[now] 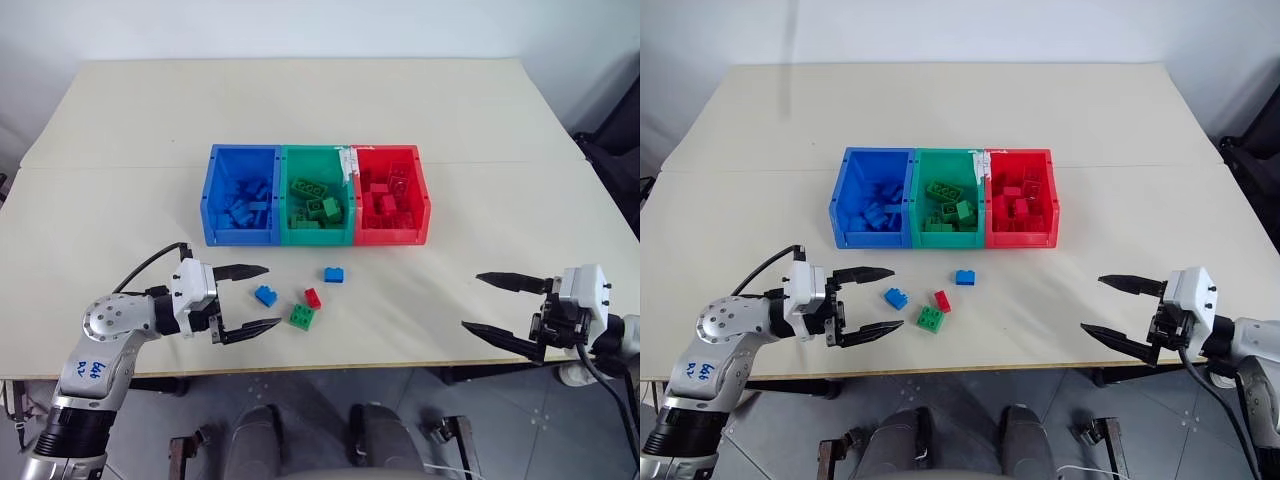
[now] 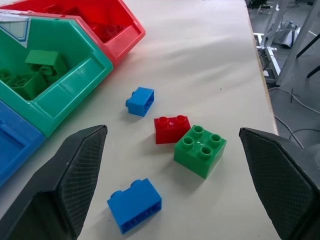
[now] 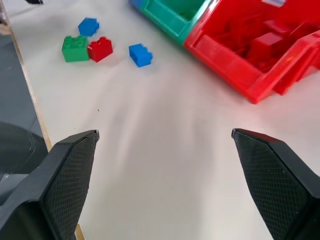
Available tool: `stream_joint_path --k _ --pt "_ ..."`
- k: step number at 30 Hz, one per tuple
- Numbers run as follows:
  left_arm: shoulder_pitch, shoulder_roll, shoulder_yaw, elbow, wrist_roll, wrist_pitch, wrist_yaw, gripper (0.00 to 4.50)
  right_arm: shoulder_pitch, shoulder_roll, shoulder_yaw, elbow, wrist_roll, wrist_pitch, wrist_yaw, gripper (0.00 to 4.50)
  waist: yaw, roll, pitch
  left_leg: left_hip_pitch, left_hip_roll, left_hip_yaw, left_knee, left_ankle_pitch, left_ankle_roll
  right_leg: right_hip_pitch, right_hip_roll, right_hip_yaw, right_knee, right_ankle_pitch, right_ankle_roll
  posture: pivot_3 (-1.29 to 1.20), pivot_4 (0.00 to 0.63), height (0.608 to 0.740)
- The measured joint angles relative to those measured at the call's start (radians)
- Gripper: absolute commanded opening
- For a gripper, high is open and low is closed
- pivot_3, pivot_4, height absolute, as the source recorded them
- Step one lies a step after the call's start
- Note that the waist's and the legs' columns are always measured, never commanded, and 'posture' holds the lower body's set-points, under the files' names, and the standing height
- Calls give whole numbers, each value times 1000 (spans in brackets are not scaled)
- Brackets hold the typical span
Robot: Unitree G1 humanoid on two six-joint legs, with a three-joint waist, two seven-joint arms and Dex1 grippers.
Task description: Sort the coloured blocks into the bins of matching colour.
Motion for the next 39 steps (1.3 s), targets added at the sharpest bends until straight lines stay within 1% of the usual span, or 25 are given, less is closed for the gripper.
stream_joint_path --k 4,8,11,13,16,20,23,26,31,33,35,37,39 --pt "13 0 34 10 -2 -15 5 4500 -103 19 112 17 -25 4 -12 4456 -11 0 0 -1 2 0 1 0 0 -1 1 0 1 1 -1 0 150 740" --pt "47 5 93 11 -5 -15 23 4500 -221 50 232 29 -29 66 -32 4456 -12 0 0 -1 2 0 1 2 -2 -2 1 0 1 1 -1 0 150 740" --pt "107 19 167 18 -9 -13 40 4500 -388 95 360 53 -66 149 -59 4456 -22 0 0 -1 4 2 1 2 -2 -4 1 0 2 2 -2 0 150 740" --pt "151 20 217 18 -14 -15 59 4500 -489 136 447 81 -107 188 -75 4456 -19 0 0 -1 4 2 0 1 -2 -4 2 0 3 2 -2 0 150 740" --pt "224 19 271 8 -15 -15 85 4500 -589 200 548 144 -165 211 -88 4456 -14 0 0 -2 4 2 0 1 -3 -5 2 -1 2 2 -2 0 150 740" --pt "308 6 324 -13 -16 -18 113 4500 -662 285 639 238 -236 202 -108 4456 -10 0 0 -3 4 2 1 -1 -4 -5 1 -2 1 2 -2 0 150 740" --pt "373 -30 339 -69 -27 -21 140 4500 -687 349 693 330 -318 177 -160 4456 -12 -1 0 -3 5 4 1 -2 -5 -5 1 -2 1 2 -2 0 150 740" --pt "390 -44 339 -102 -27 -21 158 4500 -690 368 699 345 -347 170 -183 3891 -12 -1 0 -3 5 4 1 -2 -5 -5 1 -2 1 2 -2 0 150 740" --pt "394 -52 335 -124 -27 -20 174 4500 -687 368 698 345 -356 167 -186 2258 -14 -1 0 -3 5 4 1 -2 -5 -5 1 -3 2 2 -2 0 150 740" --pt "391 -52 332 -124 -27 -20 180 4500 -687 368 697 345 -356 167 -185 1500 -14 -1 0 -3 5 4 1 -2 -4 -5 1 -3 2 2 -2 0 150 740" --pt "387 -52 332 -124 -27 -20 185 4500 -686 368 693 343 -355 168 -185 906 -15 -1 0 -3 5 4 1 -2 -4 -6 1 -3 2 2 -2 0 150 740" --pt "381 -63 332 -124 -33 -18 198 4500 -686 378 682 328 -343 197 -189 882 -16 -1 0 -3 5 4 1 -2 -4 -6 1 -3 2 2 -2 0 150 740" --pt "383 -78 333 -132 -44 -12 215 4500 -696 418 661 297 -309 271 -216 882 -20 -1 0 -3 6 4 1 -2 -4 -6 1 -3 2 2 -2 0 150 740"
